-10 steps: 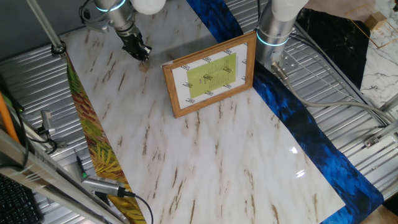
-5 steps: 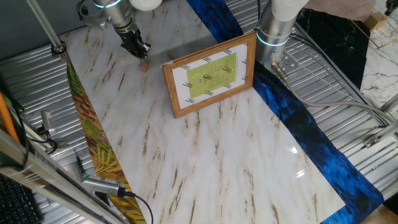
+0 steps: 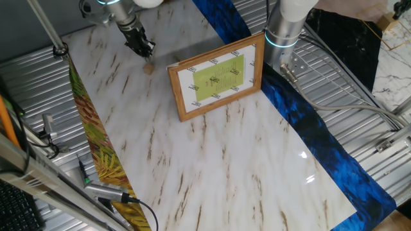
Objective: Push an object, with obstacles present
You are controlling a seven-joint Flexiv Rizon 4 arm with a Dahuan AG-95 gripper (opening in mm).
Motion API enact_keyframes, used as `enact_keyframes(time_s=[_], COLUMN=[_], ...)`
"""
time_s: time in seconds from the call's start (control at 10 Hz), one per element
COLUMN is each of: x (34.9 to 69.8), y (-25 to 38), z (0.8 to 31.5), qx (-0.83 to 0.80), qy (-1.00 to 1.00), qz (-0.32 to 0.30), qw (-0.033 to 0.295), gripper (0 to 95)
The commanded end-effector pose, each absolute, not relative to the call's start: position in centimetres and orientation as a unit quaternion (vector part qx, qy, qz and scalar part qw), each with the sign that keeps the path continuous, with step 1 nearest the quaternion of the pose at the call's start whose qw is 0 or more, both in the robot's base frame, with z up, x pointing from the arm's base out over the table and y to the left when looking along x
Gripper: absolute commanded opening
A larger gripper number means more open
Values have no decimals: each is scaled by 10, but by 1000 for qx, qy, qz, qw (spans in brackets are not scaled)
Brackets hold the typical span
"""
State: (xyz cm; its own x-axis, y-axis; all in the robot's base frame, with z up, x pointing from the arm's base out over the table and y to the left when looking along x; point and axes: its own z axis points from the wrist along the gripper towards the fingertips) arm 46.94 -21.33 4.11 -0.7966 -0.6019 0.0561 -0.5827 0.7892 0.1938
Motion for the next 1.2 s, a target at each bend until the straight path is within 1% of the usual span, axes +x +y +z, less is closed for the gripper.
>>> enact_keyframes(time_s=[0.1, 0.4, 0.8, 0.9, 1.2], x=[469, 469, 477, 485, 506], y=[-215, -214, -197, -185, -162], z=[36, 30, 15, 10, 10], qx=[316, 317, 309, 304, 300], qy=[-943, -942, -945, -946, -947], qz=[-90, -90, -98, -101, -101], qw=[57, 56, 45, 43, 44], gripper=[0, 0, 0, 0, 0])
